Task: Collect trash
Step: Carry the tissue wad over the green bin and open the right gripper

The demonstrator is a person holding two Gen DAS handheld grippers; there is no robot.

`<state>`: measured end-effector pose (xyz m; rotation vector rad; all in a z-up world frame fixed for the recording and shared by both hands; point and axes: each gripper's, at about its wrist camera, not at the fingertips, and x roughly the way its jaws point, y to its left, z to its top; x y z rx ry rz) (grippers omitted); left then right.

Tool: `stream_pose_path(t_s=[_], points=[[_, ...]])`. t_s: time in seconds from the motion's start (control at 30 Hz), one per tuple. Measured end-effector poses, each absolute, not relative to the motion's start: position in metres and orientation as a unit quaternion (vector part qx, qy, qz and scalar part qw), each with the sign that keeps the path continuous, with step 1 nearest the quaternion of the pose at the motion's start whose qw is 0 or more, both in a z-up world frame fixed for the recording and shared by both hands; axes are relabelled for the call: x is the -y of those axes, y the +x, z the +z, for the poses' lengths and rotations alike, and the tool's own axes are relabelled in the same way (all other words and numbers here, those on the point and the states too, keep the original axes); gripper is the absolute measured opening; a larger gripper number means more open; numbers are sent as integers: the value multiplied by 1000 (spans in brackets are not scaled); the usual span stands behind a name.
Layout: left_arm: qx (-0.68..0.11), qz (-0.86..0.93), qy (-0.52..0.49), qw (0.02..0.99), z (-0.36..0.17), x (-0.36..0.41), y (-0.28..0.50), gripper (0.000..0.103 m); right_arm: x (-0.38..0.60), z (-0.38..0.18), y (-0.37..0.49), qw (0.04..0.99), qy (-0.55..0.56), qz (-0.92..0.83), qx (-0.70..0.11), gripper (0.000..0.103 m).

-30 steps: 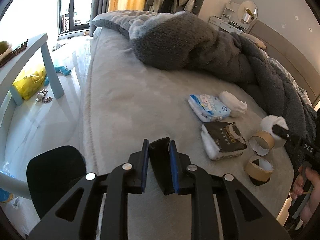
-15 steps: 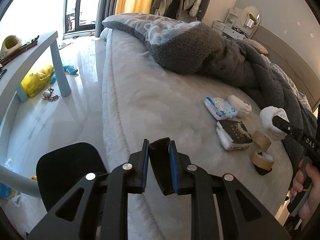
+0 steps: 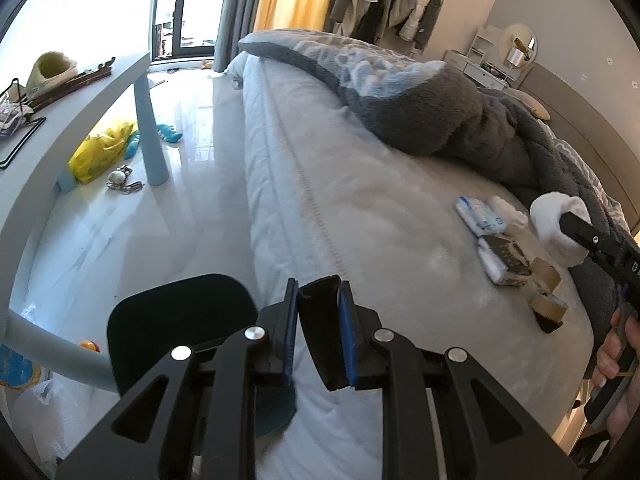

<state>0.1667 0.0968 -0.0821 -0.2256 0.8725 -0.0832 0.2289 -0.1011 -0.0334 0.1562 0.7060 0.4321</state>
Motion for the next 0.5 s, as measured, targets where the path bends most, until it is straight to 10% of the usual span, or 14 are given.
stream_pose_path(t_s=[0.5], points=[[-461,16,-106,881,-117,-171,150,21,5,-34,229,893,49,276,-352,49]])
